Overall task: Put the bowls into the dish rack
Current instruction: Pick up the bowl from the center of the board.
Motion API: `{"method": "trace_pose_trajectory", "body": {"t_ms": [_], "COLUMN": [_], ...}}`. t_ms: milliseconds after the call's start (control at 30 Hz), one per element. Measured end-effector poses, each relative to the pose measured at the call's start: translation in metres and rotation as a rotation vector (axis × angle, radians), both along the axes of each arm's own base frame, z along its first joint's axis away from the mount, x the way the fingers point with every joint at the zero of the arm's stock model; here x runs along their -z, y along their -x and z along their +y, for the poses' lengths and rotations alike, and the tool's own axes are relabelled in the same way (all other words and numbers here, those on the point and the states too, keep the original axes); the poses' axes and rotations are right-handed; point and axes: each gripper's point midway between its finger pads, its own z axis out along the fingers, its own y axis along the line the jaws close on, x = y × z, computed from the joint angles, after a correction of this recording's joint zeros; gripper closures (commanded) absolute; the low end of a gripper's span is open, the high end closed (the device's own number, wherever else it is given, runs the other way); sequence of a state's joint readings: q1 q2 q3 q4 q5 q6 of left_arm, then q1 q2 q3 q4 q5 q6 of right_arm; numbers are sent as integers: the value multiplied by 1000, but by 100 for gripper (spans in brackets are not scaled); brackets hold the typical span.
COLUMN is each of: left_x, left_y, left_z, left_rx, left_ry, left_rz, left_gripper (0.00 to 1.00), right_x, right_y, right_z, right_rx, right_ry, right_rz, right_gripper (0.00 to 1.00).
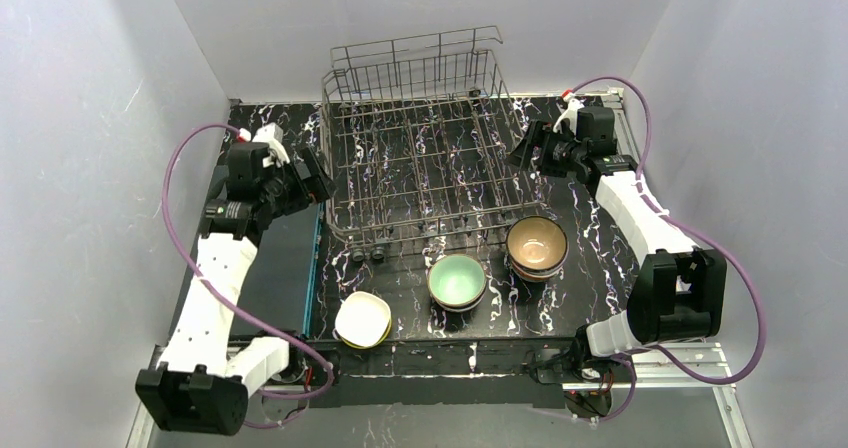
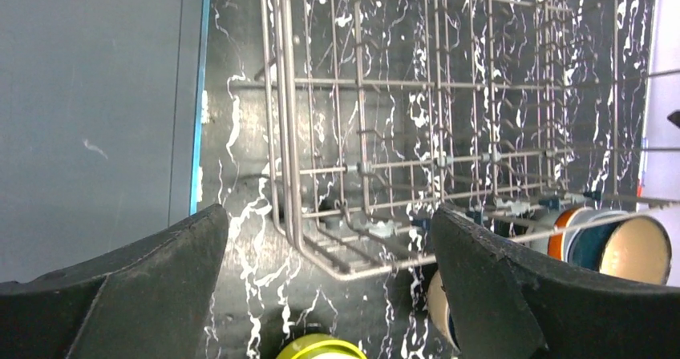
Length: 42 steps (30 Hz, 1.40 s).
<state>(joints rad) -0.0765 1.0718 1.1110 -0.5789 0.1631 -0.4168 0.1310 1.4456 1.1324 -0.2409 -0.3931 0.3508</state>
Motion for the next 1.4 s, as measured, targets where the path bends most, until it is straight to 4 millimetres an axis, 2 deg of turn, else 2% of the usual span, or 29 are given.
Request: {"method": "trace_pose_trajectory", "body": {"t_ms": [133, 300, 567, 667, 900, 1200, 1400], "left_x": [1, -6, -25, -25, 5, 47, 63], "left_y": [24, 39, 60, 69, 100, 136, 157], "left_z": [-6, -31, -105, -136, -199, -251, -283], "left_rx": [22, 114, 389, 503, 737, 944, 1086], "left_ry": [21, 73, 180, 192, 146, 48, -32], "left_rz": [6, 3, -42, -48, 29, 110, 131], "left_gripper": [8, 10, 14, 16, 19, 24, 25], "right_x": [0, 0, 0, 0, 0, -1, -10], "right_y": [2, 6, 8, 8, 8, 8, 9], "right_z": [3, 8, 11, 11, 11, 10, 8], "right_rx": [-11, -31, -45, -44, -41, -24, -14], "right_ry": [17, 17, 9, 8, 12, 26, 29], "right_rz": [-9, -3, 1, 1, 3, -1, -26], "right_gripper": [15, 15, 14, 14, 14, 11, 11]}}
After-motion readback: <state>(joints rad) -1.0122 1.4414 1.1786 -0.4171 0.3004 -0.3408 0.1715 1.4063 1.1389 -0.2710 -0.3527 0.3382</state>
